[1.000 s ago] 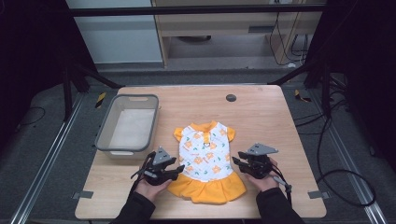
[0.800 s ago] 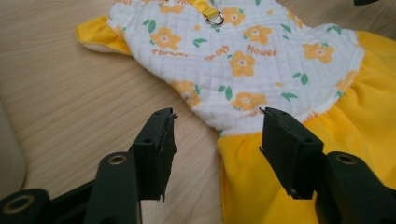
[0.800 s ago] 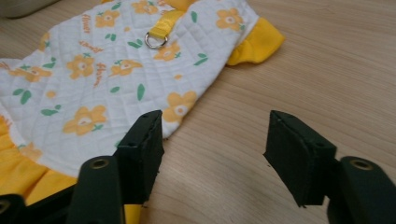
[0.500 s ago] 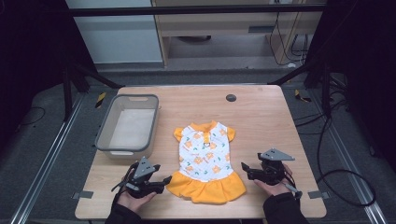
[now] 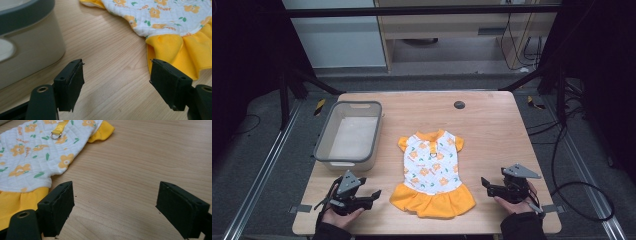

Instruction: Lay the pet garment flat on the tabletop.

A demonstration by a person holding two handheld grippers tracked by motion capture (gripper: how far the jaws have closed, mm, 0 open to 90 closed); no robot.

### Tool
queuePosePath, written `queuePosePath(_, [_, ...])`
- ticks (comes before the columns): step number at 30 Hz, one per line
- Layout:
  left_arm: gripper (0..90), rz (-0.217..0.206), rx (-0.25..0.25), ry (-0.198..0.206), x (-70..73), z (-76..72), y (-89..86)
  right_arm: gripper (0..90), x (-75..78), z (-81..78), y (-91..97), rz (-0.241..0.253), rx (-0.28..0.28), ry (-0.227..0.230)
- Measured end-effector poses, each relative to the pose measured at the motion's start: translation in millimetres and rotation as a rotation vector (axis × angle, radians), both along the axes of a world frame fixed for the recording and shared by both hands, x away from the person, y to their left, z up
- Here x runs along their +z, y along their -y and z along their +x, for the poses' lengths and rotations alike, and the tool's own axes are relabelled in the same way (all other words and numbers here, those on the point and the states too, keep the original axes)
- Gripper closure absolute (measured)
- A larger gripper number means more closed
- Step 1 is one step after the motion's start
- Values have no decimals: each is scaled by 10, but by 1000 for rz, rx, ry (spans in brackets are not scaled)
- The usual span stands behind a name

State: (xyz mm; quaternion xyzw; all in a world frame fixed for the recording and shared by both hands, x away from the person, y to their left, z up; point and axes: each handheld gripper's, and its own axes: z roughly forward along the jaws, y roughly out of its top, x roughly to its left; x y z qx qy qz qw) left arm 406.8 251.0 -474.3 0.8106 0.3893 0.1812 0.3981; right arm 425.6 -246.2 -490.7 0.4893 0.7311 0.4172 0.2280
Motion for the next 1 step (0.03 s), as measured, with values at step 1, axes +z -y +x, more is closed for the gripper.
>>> queuePosePath(1, [259, -1, 9, 1, -3, 0, -29, 145, 0, -3, 9, -1, -1, 0])
